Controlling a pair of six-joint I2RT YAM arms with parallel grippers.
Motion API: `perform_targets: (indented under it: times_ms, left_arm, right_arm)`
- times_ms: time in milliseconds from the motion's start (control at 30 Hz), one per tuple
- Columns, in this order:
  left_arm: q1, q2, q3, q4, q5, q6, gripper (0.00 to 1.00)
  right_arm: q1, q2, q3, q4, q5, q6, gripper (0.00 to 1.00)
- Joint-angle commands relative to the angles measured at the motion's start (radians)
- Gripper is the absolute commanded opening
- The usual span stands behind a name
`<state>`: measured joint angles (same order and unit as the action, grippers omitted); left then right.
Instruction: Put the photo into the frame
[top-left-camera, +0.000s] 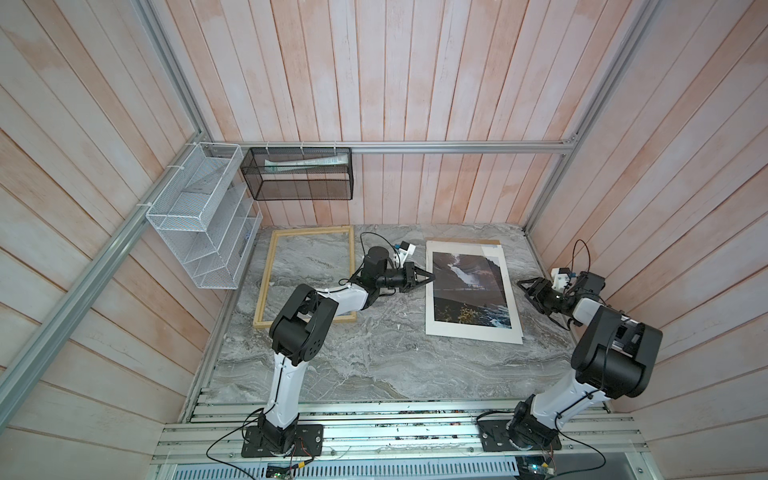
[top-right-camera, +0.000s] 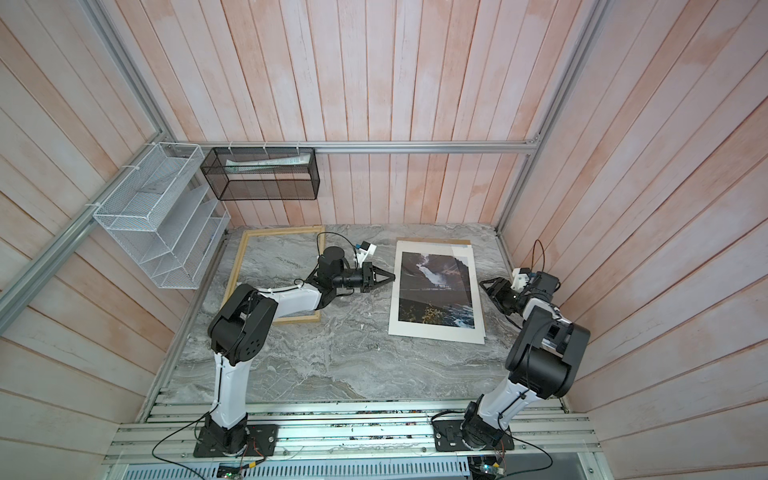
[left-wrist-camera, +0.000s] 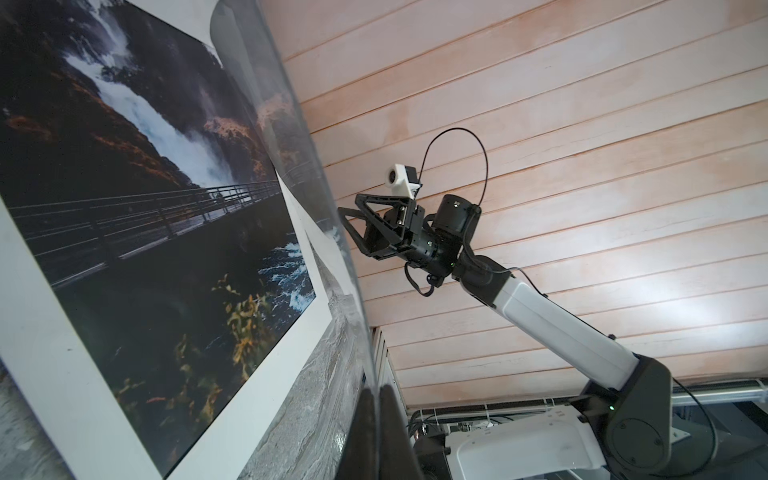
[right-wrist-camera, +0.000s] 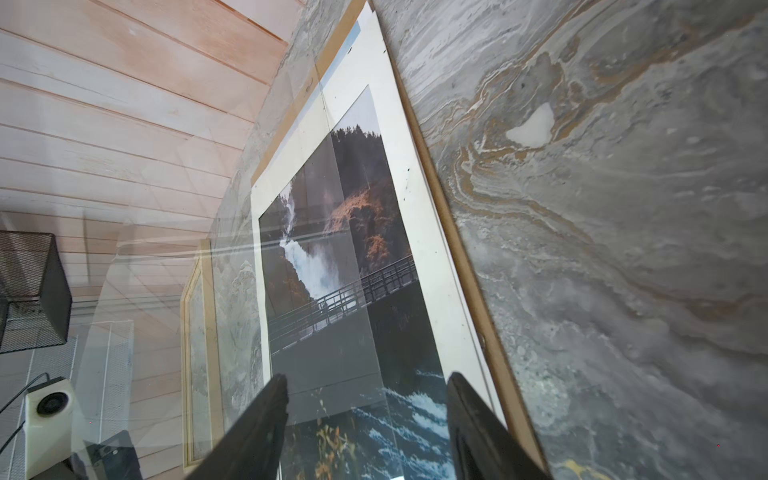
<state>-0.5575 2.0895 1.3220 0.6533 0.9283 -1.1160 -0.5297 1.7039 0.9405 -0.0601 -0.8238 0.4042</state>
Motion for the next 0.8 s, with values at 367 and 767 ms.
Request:
perform_targets:
  times_ms: [367, 767]
  left_arm:
    - [0.041, -0.097, -0.114, 0.244, 0.125, -0.049, 0.00]
    - [0.041, -0.102, -0.128, 0.314, 0.163, -0.071, 0.00]
  right_arm:
    - [0.109, 0.031, -0.098, 0.350, -0.237, 0.213, 0.72]
    - [0.135, 0.097, -0.100, 0.354, -0.218, 0.204, 0.73]
